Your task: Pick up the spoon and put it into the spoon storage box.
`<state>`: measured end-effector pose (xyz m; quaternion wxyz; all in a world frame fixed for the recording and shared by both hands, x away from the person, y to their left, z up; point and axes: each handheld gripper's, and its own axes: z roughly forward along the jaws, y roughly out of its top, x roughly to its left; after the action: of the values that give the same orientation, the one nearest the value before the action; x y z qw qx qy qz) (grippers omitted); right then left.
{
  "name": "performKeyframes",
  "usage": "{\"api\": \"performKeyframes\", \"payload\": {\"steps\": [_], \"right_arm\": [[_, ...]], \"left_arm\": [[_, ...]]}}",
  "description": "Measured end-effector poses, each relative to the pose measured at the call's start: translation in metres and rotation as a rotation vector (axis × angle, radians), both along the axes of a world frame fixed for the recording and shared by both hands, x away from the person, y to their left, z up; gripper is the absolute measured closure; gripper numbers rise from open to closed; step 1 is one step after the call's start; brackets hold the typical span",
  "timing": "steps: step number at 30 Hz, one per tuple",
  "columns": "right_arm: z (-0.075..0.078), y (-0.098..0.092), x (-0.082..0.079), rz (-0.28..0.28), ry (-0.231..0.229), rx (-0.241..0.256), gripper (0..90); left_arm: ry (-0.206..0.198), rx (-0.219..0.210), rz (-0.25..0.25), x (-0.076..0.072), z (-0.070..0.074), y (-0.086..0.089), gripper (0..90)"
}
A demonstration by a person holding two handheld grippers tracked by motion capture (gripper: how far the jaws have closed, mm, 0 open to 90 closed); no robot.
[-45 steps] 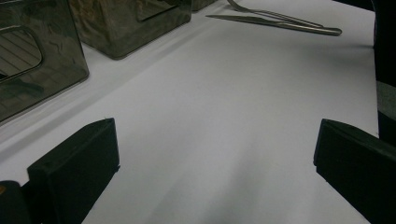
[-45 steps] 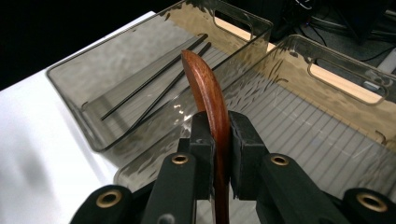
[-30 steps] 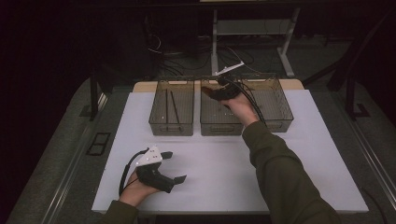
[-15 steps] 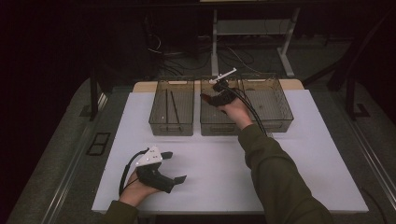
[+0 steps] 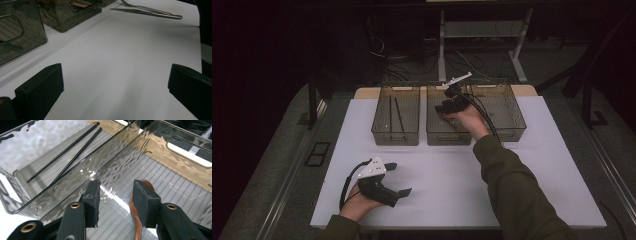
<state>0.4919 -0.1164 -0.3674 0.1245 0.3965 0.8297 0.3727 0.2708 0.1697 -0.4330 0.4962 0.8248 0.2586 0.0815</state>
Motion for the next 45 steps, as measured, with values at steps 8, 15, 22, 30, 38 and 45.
{"api": "performKeyframes", "payload": {"steps": [8,15,22,30,38,45], "right_arm": [[0.01,-0.02,-0.013,0.02,-0.002,0.049,52.5],[0.019,-0.04,-0.031,0.069,0.001,0.08,50.9],[0.024,-0.058,-0.052,0.106,-0.014,0.105,49.0],[0.021,-0.08,-0.082,0.135,-0.021,0.126,47.0],[0.013,-0.104,-0.108,0.136,-0.021,0.151,46.1],[0.006,-0.123,-0.124,0.121,-0.02,0.166,45.5]], "left_arm": [[-0.003,0.008,0.005,0.0,-0.001,0.002,0.0],[-0.002,0.015,0.004,0.001,-0.002,0.001,0.0],[0.003,0.013,0.009,0.001,-0.002,0.0,0.0],[0.001,0.025,0.004,0.0,-0.002,-0.003,0.0],[-0.002,0.025,0.002,-0.001,-0.002,-0.005,0.0],[-0.001,0.03,0.002,-0.001,-0.002,-0.004,0.0]]}}
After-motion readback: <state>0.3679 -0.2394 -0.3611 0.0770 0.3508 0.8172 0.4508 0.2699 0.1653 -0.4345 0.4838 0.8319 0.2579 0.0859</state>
